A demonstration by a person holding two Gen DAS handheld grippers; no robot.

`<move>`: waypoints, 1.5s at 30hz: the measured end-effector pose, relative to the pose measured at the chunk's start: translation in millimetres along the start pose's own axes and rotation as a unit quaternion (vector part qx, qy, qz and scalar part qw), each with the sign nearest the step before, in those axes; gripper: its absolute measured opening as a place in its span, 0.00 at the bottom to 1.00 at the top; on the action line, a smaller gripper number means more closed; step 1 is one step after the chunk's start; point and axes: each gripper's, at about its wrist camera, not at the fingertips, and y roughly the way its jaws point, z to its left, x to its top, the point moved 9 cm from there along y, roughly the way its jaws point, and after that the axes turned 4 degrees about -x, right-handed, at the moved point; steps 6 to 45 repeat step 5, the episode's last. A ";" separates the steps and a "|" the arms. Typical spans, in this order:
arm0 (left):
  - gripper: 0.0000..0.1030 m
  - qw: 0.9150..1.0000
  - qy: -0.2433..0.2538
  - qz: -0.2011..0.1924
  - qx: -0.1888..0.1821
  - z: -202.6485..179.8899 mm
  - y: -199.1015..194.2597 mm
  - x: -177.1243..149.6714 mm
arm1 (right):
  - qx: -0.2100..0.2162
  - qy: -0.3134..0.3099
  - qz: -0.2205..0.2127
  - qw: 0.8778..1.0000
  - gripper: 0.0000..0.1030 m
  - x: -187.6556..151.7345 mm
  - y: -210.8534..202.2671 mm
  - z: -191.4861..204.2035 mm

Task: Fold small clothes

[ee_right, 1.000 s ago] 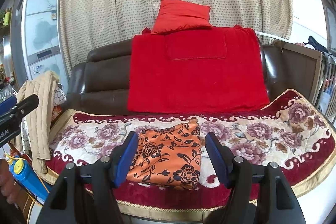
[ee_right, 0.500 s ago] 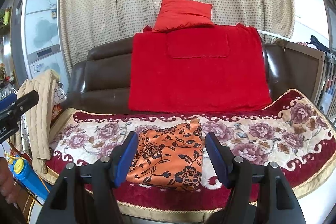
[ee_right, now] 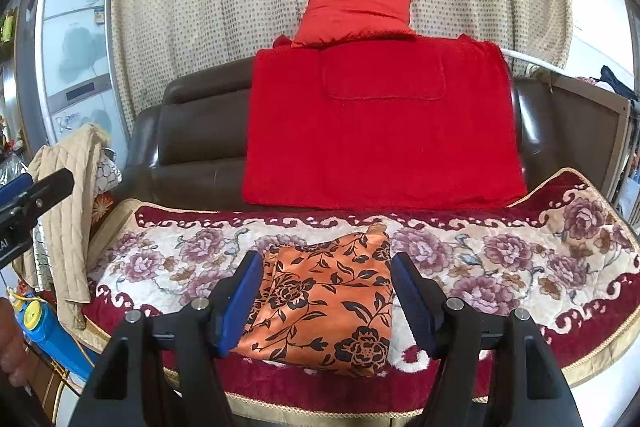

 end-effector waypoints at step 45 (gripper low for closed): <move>0.90 0.998 -0.028 0.048 -0.042 1.2 51.1 -12.3 | 0.013 0.030 0.036 0.999 0.68 -2.6 49.3 -21.5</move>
